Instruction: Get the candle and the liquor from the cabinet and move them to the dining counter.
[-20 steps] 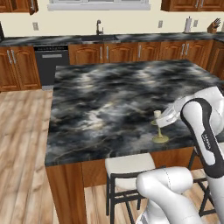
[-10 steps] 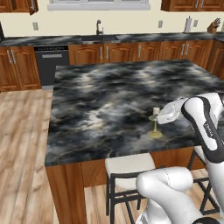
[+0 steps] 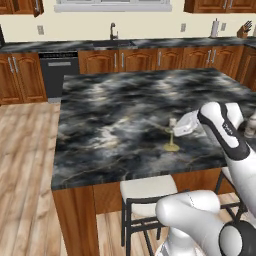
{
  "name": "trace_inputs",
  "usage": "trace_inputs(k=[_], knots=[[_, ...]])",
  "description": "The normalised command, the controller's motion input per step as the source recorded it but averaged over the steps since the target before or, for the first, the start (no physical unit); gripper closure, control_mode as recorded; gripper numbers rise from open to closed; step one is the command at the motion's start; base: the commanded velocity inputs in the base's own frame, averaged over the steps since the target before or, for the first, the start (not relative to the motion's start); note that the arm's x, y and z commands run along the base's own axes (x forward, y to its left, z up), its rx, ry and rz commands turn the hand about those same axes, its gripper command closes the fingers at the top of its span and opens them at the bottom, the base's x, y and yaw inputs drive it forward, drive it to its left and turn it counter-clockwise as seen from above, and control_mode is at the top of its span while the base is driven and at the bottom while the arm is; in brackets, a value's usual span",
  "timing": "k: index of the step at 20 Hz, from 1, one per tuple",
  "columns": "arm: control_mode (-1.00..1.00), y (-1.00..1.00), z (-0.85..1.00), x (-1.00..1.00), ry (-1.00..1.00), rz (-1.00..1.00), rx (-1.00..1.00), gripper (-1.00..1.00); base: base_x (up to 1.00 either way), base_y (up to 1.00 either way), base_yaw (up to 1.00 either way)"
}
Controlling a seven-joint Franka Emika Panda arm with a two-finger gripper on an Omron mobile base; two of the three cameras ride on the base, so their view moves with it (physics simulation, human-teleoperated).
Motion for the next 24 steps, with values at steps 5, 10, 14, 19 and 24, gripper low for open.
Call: trace_inputs(k=[5, 10, 14, 19, 24], knots=[[-1.0, 0.0, -0.17, 0.29, -0.05, 0.0, 0.0, 1.0, 0.0, 0.0, 0.0], [-1.0, 0.19, -0.37, 0.22, -0.01, 0.0, 0.0, 1.0, 0.0, 0.0, 0.0], [-1.0, 0.16, -0.35, 0.11, -0.02, 0.0, 0.0, 1.0, 0.0, 0.0, 0.0], [-1.0, 0.16, -0.43, 0.17, -0.01, 0.0, 0.0, 1.0, 0.0, 0.0, 0.0], [-1.0, 0.07, -0.44, 0.18, 0.0, 0.0, 0.0, 1.0, 0.0, 0.0, 0.0]])
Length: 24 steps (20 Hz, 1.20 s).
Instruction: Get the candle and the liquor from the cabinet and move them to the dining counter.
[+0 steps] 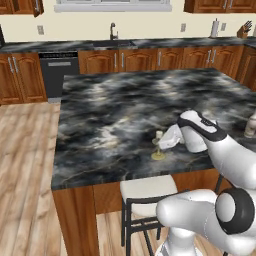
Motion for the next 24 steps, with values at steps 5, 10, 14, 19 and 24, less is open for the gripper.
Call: trace_inputs(k=[5, 10, 14, 19, 24], knots=[[-1.0, 0.0, -0.02, 0.29, 0.0, 0.0, 0.0, 1.0, 0.0, 0.0, 0.0], [-1.0, 0.0, 0.0, 0.45, 0.0, 0.0, 0.0, 1.0, 0.0, 0.0, 0.0], [-1.0, 0.0, -0.01, 0.53, 0.0, 0.0, 0.0, 1.0, 0.0, 0.0, 0.0], [-1.0, 0.0, -0.2, 0.41, -0.01, 0.0, 0.0, 1.0, 0.0, 0.0, 0.0], [-1.0, -0.01, -0.41, 0.05, -0.06, 0.0, 0.01, 1.0, 0.0, 0.0, 0.0]])
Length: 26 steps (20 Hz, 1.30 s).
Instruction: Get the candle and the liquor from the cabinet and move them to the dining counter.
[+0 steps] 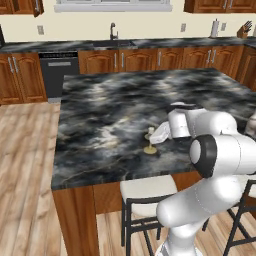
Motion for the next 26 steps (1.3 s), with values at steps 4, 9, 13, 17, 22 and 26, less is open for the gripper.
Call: trace_inputs(k=[4, 9, 13, 17, 22, 26], knots=[[-1.0, 0.0, -0.41, 0.0, -0.03, 0.0, 0.02, 1.0, 0.0, 0.0, 0.0], [-1.0, 0.0, -0.2, 0.07, 0.0, 0.0, 0.0, 1.0, 0.0, 0.0, 0.0], [-1.0, 0.0, -0.03, 0.16, 0.0, 0.0, 0.0, 1.0, 0.0, 0.0, 0.0], [-1.0, 0.0, -0.01, 0.36, 0.0, 0.0, 0.0, 1.0, 0.0, 0.0, 0.0], [-1.0, 0.0, -0.07, 0.44, -0.01, 0.0, 0.0, 1.0, 0.0, 0.0, 0.0], [-1.0, 0.0, -0.1, 0.35, 0.0, 0.0, 0.0, 1.0, 0.0, 0.0, 0.0]])
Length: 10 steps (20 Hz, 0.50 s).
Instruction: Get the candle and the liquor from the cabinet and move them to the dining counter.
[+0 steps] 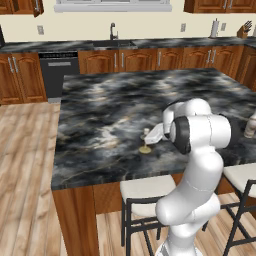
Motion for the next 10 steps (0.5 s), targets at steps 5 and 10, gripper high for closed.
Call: trace_inputs(k=[5, 10], knots=[[-1.0, 0.0, -0.22, 0.26, -0.01, 0.0, 0.0, 1.0, 0.0, 0.0, 0.0], [-1.0, 0.0, -0.38, 0.1, -0.01, 0.0, 0.0, 1.0, 0.0, 0.0, 0.0]])
